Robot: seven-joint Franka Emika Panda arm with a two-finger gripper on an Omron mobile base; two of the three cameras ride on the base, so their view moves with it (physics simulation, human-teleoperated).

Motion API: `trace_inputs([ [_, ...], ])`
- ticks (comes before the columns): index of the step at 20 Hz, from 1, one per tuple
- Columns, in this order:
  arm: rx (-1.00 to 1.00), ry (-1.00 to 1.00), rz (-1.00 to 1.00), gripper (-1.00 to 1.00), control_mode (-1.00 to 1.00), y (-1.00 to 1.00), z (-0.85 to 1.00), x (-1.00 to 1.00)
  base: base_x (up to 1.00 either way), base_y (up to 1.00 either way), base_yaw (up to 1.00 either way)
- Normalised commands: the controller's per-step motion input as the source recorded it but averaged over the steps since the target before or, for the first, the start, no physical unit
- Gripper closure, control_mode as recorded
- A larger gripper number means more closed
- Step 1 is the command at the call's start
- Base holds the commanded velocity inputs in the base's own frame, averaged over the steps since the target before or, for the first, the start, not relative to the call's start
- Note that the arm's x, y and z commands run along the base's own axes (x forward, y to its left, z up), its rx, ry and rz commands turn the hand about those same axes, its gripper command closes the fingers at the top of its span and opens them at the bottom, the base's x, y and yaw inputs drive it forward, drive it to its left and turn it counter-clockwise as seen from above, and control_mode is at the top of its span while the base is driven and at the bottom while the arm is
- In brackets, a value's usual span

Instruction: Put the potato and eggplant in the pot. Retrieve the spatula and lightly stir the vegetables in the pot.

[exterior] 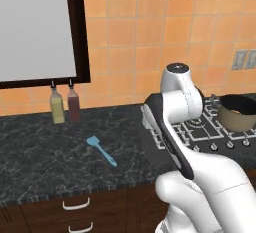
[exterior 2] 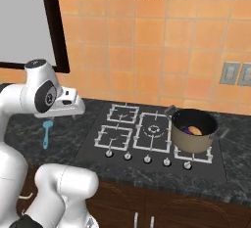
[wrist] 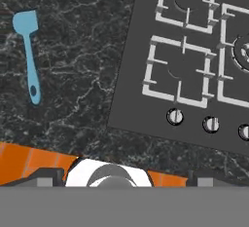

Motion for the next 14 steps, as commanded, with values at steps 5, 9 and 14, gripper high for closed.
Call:
trace_inputs([
  [5, 0.0, 0.15, 0.12, -1.0, -1.0, 0.99, -1.0, 0.6, 0.0, 0.0, 0.0],
  [9, 0.0, 0.12, 0.09, -1.0, -1.0, 0.93, -0.99, 0.75, 0.0, 0.0, 0.0],
  [14, 0.0, 0.04, 0.05, -1.0, -1.0, 0.6, -0.66, 0.51, 0.0, 0.0, 0.0],
])
